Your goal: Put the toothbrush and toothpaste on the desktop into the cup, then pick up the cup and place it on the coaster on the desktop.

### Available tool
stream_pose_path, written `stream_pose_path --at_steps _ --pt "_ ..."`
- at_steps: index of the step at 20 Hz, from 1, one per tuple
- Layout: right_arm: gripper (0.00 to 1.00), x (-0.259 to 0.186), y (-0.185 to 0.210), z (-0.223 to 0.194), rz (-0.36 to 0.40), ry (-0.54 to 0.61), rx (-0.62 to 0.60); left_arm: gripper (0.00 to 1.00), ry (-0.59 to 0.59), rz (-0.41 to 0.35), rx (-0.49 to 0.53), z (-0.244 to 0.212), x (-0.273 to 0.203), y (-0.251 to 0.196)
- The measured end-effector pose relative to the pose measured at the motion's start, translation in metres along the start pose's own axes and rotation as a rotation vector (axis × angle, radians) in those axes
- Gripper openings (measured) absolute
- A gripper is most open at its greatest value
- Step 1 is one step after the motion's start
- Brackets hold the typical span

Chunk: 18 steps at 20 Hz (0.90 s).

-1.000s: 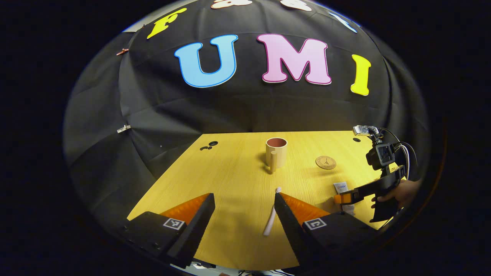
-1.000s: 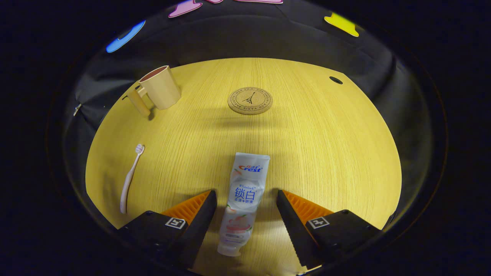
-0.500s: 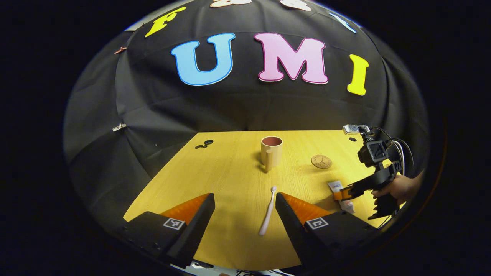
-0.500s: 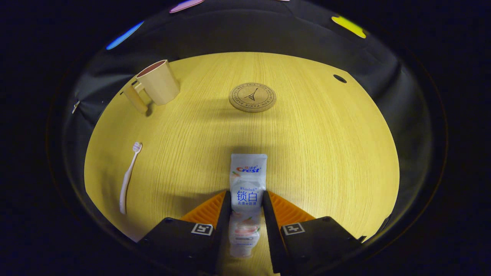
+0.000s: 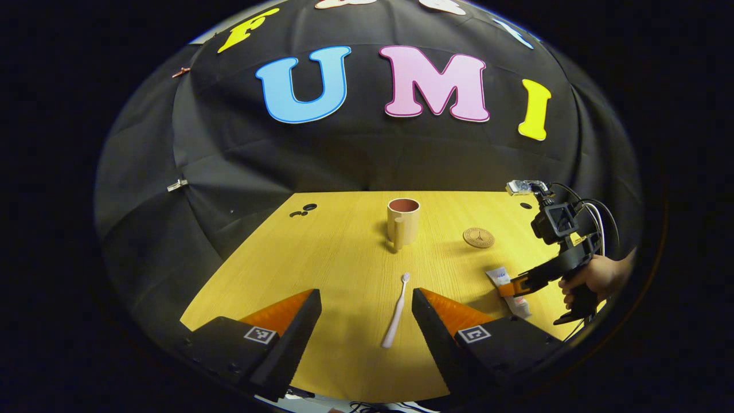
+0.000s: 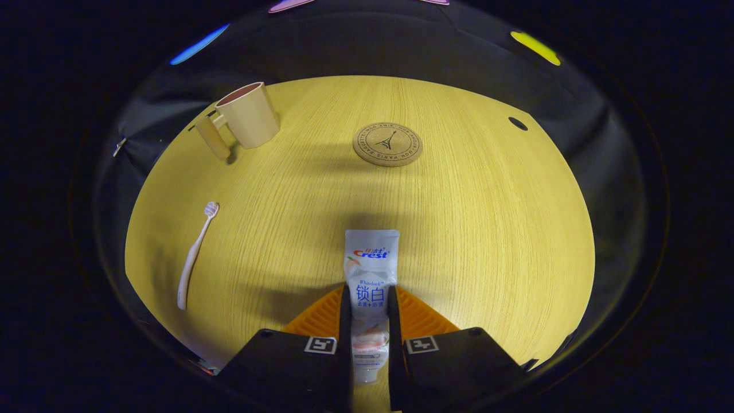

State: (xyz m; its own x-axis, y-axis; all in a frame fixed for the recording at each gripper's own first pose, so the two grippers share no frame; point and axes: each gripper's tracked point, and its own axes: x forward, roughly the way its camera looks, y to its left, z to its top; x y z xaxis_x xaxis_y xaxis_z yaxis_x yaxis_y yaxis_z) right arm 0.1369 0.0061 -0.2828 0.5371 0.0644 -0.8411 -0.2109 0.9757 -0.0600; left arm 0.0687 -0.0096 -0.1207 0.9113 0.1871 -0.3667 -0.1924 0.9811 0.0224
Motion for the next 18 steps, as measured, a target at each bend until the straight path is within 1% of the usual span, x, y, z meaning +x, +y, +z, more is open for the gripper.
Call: stream_pose_path --at_steps 5,8,10,13,18 --pt "0.28 -0.013 -0.006 0.002 0.011 -0.024 0.021 0.99 0.026 -0.03 -0.008 -0.003 0.019 -0.004" --pt "0.28 -0.024 -0.009 0.008 0.024 -0.049 0.034 0.99 0.062 -0.059 0.008 -0.006 0.042 -0.011" --pt "0.28 -0.034 -0.01 0.011 0.038 -0.065 0.044 0.99 0.105 -0.085 0.029 -0.014 0.062 -0.02" --pt "0.28 -0.047 -0.013 0.015 0.05 -0.093 0.047 0.98 0.189 -0.109 0.052 -0.039 0.088 -0.031" --pt "0.28 -0.068 -0.022 0.021 0.065 -0.137 0.065 0.94 0.324 -0.158 0.027 -0.075 0.119 -0.048"
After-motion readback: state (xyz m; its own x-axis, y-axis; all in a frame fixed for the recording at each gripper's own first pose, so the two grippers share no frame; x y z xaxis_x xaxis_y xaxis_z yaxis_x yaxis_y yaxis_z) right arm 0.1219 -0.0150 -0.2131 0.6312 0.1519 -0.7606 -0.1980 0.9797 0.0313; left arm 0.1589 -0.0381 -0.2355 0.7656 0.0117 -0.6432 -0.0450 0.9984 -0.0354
